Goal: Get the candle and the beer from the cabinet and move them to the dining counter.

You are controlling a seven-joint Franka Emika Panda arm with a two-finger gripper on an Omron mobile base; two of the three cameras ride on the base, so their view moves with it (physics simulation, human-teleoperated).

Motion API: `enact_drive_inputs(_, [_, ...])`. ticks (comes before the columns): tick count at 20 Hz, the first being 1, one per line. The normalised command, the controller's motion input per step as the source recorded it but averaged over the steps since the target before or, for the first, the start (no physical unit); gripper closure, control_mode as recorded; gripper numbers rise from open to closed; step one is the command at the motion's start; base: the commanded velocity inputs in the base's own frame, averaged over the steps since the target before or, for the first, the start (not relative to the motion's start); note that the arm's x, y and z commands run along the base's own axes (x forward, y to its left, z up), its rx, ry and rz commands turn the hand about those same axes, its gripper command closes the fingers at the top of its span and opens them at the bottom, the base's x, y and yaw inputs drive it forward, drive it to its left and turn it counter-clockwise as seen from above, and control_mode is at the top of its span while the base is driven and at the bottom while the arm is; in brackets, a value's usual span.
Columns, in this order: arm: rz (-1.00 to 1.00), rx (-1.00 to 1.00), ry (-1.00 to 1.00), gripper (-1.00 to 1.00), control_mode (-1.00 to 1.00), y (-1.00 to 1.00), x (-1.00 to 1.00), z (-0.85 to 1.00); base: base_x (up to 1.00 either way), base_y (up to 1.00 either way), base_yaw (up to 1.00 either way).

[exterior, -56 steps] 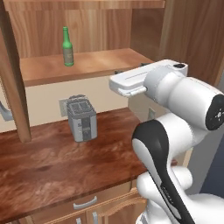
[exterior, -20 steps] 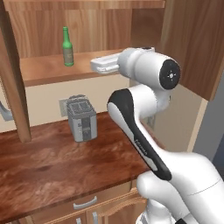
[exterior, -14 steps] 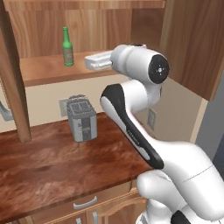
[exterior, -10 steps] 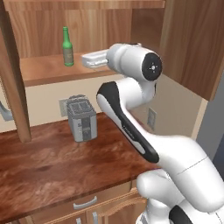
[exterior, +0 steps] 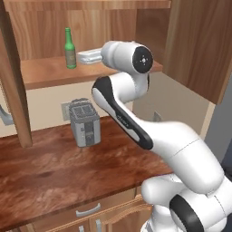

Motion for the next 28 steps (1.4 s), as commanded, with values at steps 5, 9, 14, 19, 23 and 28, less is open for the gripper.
enact_drive_inputs(5, [0.0, 0.0, 0.05, -1.0, -1.0, 0.3, 0.46, 0.0, 0.0, 0.0, 0.0])
enact_drive_inputs(9, [0.0, 0.0, 0.05, -1.0, -1.0, 0.29, 0.43, 0.0, 0.0, 0.0, 0.0])
enact_drive_inputs(14, [0.0, 0.0, 0.05, -1.0, -1.0, 0.16, 0.39, 0.0, 0.0, 0.0, 0.0])
enact_drive_inputs(19, [0.0, 0.0, 0.05, -1.0, -1.0, 0.13, 0.41, -0.01, 0.0, 0.0, 0.0])
enact_drive_inputs(23, [0.0, 0.0, 0.04, -1.0, -1.0, 0.12, 0.42, -0.05, 0.0, 0.0, 0.0])
enact_drive_inputs(28, [0.0, 0.0, 0.06, -1.0, -1.0, 0.14, 0.35, -0.04, 0.0, 0.0, 0.0])
